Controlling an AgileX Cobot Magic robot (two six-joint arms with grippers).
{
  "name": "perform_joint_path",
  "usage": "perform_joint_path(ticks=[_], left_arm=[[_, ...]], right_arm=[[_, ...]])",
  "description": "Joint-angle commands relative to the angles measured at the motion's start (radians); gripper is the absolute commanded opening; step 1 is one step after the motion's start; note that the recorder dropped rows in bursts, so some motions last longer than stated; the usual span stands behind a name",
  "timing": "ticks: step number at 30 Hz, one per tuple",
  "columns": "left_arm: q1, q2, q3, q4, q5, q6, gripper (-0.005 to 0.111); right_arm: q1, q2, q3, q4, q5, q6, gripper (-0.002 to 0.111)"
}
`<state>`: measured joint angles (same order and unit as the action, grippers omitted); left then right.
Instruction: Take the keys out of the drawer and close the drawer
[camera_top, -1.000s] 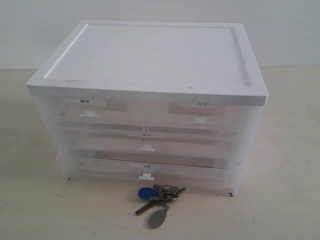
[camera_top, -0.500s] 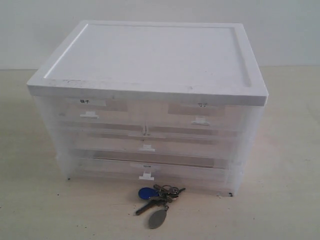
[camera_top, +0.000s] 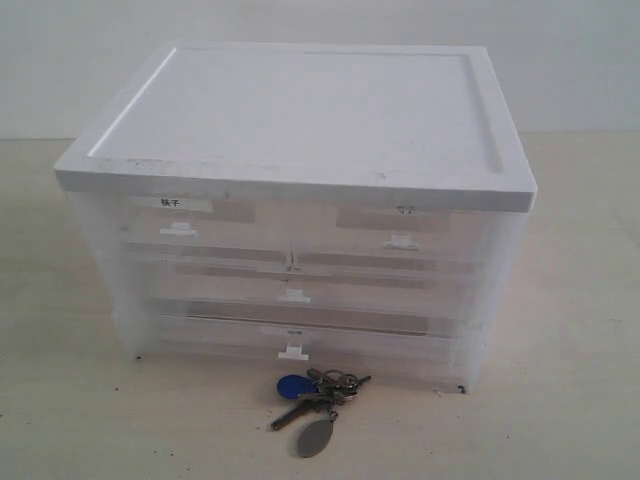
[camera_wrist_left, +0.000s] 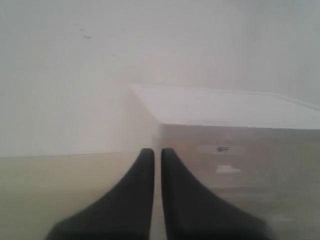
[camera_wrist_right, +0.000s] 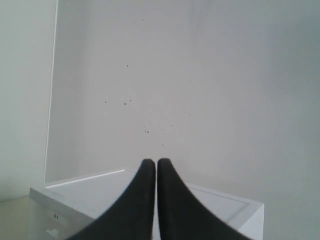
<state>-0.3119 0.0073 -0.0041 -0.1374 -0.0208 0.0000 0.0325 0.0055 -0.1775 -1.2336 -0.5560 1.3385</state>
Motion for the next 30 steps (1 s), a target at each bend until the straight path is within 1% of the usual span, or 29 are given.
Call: perform_joint_path(ticks=[1,3,5,8,10,12,14,30], left_arm=[[0.198,-0.007,0.004,0.004,0.061,-0.011,0.004],[0.251,-0.007,0.004,0.023,0.099,-0.011,0.004],[0.283,-0.007,0.004,0.042,0.137,-0.011,0.004],[0.307,-0.007,0.004,0.071,0.185,0.0,0.004],[0.308,-0.007,0.004,0.11,0.226,0.046,0.004],[0.308,-0.007,0.004,0.113,0.291,0.124,0.004],[0.308,-0.007,0.004,0.108,0.323,0.152,0.004],[0.308,-0.007,0.004,0.113,0.32,0.15,0.004]], right_arm=[[-0.001,-0.006,-0.004,-0.005,-0.004,0.002,0.0],[-0.001,-0.006,-0.004,-0.005,-0.006,0.002,0.0],[-0.001,-0.006,-0.004,-0.005,-0.006,0.002,0.0],[-0.001,-0.006,-0.004,-0.005,-0.006,0.002,0.0],[-0.001,-0.006,-0.004,-0.005,-0.006,0.002,0.0],[-0.001,-0.006,-0.004,-0.005,-0.006,0.008,0.0],[-0.001,-0.006,-0.004,-0.005,-0.006,0.008,0.0],[-0.001,-0.006,-0.004,0.001,-0.008,0.008,0.0]])
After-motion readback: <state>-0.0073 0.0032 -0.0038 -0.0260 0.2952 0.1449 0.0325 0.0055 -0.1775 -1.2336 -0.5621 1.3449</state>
